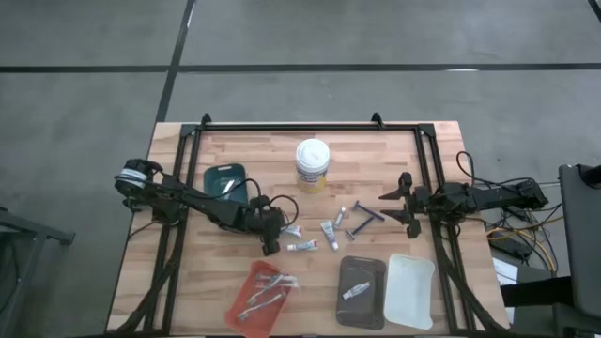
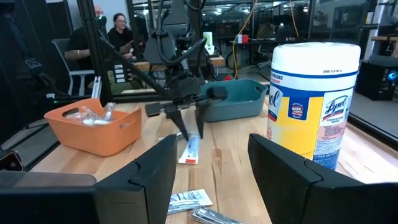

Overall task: Pick & Place Travel size toiletries
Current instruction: Put the white toothpaste into the black bin

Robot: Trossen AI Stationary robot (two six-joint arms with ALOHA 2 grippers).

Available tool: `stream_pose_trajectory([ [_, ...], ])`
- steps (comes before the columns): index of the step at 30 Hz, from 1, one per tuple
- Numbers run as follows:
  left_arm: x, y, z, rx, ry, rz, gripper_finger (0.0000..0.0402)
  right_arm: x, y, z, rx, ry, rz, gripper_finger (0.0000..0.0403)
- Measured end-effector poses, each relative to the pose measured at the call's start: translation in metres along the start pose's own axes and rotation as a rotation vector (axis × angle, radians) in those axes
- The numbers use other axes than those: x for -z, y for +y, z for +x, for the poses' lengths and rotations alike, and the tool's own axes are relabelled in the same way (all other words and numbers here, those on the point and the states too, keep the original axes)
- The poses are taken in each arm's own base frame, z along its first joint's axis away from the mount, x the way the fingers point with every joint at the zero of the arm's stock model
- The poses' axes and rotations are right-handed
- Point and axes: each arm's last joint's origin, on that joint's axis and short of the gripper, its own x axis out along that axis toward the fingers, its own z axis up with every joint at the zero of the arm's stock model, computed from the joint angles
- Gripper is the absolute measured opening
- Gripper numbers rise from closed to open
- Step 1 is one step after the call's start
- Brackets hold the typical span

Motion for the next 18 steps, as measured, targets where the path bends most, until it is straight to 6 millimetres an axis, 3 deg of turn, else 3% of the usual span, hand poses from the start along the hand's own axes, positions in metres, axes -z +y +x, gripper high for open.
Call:
stream_pose_trajectory([
  [18,0.015,0.007,0.005,-0.054,0.011,0.106,0.0145,0.000,0.000,0.000,0.000,0.000,0.003,0.0196],
])
